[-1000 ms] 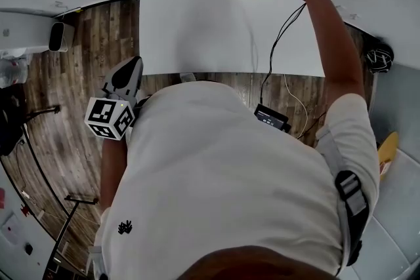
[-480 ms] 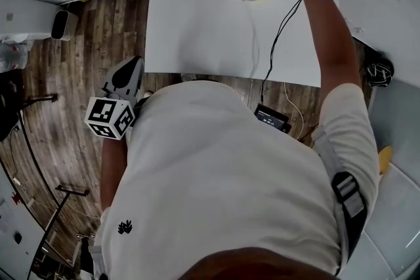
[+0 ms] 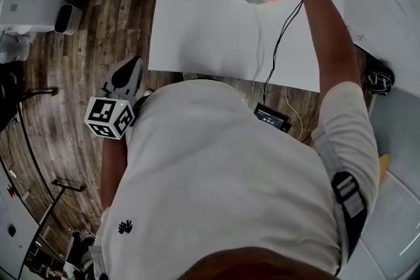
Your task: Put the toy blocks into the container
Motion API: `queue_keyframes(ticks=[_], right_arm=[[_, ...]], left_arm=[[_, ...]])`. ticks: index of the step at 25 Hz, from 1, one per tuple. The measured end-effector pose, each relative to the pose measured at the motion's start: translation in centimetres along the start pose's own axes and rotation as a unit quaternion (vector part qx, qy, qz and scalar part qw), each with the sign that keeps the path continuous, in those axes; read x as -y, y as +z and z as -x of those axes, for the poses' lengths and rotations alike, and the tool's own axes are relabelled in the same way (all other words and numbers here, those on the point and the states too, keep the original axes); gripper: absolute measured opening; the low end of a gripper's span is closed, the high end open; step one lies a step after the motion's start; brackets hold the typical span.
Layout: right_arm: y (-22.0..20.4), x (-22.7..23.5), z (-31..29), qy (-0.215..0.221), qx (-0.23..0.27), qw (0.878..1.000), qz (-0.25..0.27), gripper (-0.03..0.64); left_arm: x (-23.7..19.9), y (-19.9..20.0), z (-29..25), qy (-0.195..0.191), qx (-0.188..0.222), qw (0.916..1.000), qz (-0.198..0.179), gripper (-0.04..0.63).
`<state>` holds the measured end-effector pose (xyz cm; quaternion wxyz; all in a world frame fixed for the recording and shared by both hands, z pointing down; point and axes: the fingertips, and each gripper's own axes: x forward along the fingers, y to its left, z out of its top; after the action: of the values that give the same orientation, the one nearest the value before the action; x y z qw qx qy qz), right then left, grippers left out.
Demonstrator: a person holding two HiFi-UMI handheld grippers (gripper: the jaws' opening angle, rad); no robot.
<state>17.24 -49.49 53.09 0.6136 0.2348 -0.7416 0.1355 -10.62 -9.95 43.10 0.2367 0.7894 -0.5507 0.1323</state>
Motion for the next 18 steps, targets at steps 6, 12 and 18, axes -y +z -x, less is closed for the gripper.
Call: queue_keyframes(ticks=[6,12,18], right_arm=[[0.5,0.3,-0.1,-0.013,0.016,1.0,0.01,0.154],[0.5,0.2,1.0,-0.026,0.045,0.999,0.006,0.176],[0.4,-1.3,3.7,-0.041,0.072,0.997,0.0,0.175]], left_arm=[[-0.3,-0.1,-0.1,-0.005,-0.004,1.0,0.003,0.008],[-0.2,-0.1,-0.1,-0.019,-0.005,0.9998,0.002,0.008],[-0.9,-0.4,1.0,-0.038,-0.003,0.9993,-0.003,0.008]])
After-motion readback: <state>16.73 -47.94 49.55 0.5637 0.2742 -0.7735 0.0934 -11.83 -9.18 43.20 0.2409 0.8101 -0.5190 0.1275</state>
